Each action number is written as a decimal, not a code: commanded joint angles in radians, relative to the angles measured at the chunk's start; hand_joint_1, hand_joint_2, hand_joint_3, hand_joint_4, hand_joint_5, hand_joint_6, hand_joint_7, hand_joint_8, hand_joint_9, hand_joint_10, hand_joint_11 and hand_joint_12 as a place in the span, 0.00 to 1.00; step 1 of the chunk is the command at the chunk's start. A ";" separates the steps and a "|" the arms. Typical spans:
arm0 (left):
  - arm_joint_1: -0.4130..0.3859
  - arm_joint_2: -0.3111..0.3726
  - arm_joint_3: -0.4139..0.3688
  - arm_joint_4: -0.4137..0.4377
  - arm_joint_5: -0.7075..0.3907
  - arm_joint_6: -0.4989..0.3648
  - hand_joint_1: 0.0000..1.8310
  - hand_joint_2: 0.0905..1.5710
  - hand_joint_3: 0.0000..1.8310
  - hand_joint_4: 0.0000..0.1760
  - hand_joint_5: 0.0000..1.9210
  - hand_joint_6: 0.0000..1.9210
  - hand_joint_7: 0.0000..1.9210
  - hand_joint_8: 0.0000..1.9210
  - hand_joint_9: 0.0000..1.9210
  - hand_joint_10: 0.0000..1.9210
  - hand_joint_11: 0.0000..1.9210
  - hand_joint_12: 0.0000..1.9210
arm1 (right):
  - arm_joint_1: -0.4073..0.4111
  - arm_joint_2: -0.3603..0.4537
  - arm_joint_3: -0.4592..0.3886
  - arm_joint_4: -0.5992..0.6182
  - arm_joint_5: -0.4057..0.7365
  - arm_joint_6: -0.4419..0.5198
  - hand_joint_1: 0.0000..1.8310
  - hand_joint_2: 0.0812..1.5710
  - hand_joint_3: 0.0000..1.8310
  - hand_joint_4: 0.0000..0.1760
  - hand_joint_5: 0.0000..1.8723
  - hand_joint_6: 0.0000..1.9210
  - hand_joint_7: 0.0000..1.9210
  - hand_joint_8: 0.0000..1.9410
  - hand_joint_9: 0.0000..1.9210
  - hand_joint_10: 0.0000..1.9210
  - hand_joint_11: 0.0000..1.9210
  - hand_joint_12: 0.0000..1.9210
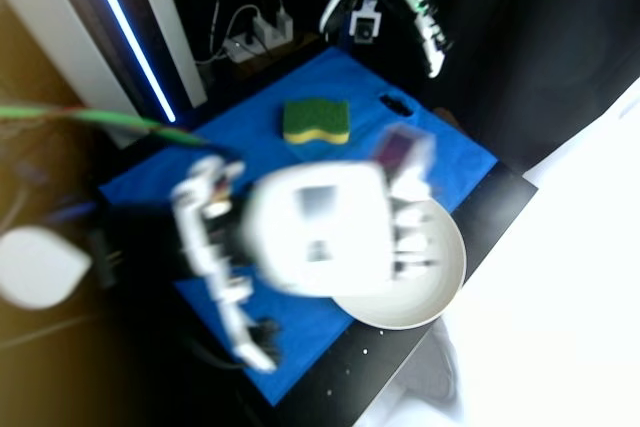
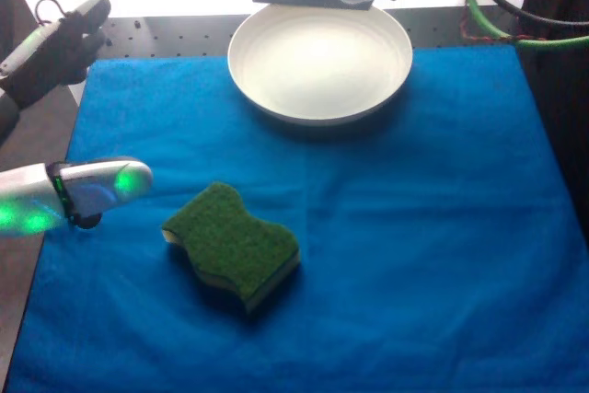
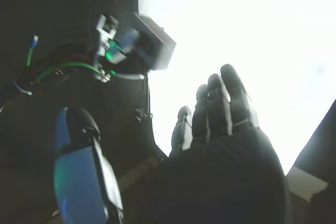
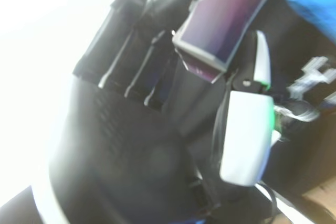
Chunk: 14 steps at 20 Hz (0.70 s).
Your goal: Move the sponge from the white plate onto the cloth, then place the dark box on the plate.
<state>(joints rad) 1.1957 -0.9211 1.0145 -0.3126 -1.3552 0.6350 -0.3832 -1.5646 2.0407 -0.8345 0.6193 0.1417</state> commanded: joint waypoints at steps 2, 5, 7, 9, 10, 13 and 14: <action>-0.029 -0.014 0.013 0.028 -0.105 -0.017 0.29 0.55 0.00 0.76 0.00 0.00 0.08 0.00 0.12 0.00 0.00 0.41 | 0.006 -0.031 0.022 -0.033 -0.025 0.035 0.64 0.68 0.00 0.00 0.53 0.51 0.52 0.61 0.59 0.69 0.55 0.80; -0.046 -0.020 0.017 0.042 -0.102 -0.018 0.29 0.55 0.00 0.78 0.00 0.00 0.09 0.00 0.13 0.00 0.00 0.43 | 0.006 -0.081 0.094 -0.163 -0.030 0.154 0.67 0.70 0.00 0.00 0.47 0.61 0.55 0.48 0.38 0.62 0.26 0.75; -0.050 -0.025 0.018 0.044 -0.104 -0.018 0.30 0.57 0.00 0.68 0.00 0.00 0.09 0.00 0.14 0.00 0.00 0.44 | 0.006 -0.085 0.101 -0.194 -0.031 0.172 0.60 0.62 0.00 0.00 0.36 0.36 0.38 0.52 0.32 0.66 0.26 0.82; -0.052 -0.028 0.018 0.045 -0.107 -0.019 0.30 0.59 0.01 0.61 0.00 0.00 0.08 0.00 0.13 0.00 0.00 0.43 | 0.006 -0.085 0.099 -0.216 -0.031 0.187 0.46 0.57 0.00 0.23 0.16 0.02 0.16 0.16 0.16 0.31 0.09 0.62; -0.052 -0.029 0.018 0.044 -0.108 -0.020 0.30 0.59 0.01 0.61 0.00 0.00 0.08 0.00 0.13 0.00 0.00 0.43 | 0.006 -0.085 0.096 -0.222 -0.030 0.187 0.46 0.57 0.00 0.23 0.16 0.02 0.16 0.16 0.16 0.31 0.09 0.62; -0.052 -0.030 0.017 0.043 -0.113 -0.020 0.31 0.58 0.00 0.49 0.02 0.00 0.09 0.00 0.13 0.00 0.00 0.43 | 0.006 -0.085 0.087 -0.229 -0.014 0.188 0.41 0.49 0.00 0.94 0.01 0.00 0.02 0.00 0.02 0.01 0.00 0.16; -0.052 -0.030 0.015 0.039 -0.120 -0.020 0.33 0.57 0.00 0.42 0.02 0.00 0.10 0.00 0.14 0.00 0.00 0.43 | 0.006 -0.078 0.082 -0.214 0.007 0.190 0.41 0.48 0.00 0.99 0.00 0.00 0.00 0.00 0.00 0.00 0.00 0.04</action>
<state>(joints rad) 1.1557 -0.9455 1.0283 -0.2733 -1.3415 0.6270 -0.3912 -1.6363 2.1143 -1.1011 0.5751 0.3244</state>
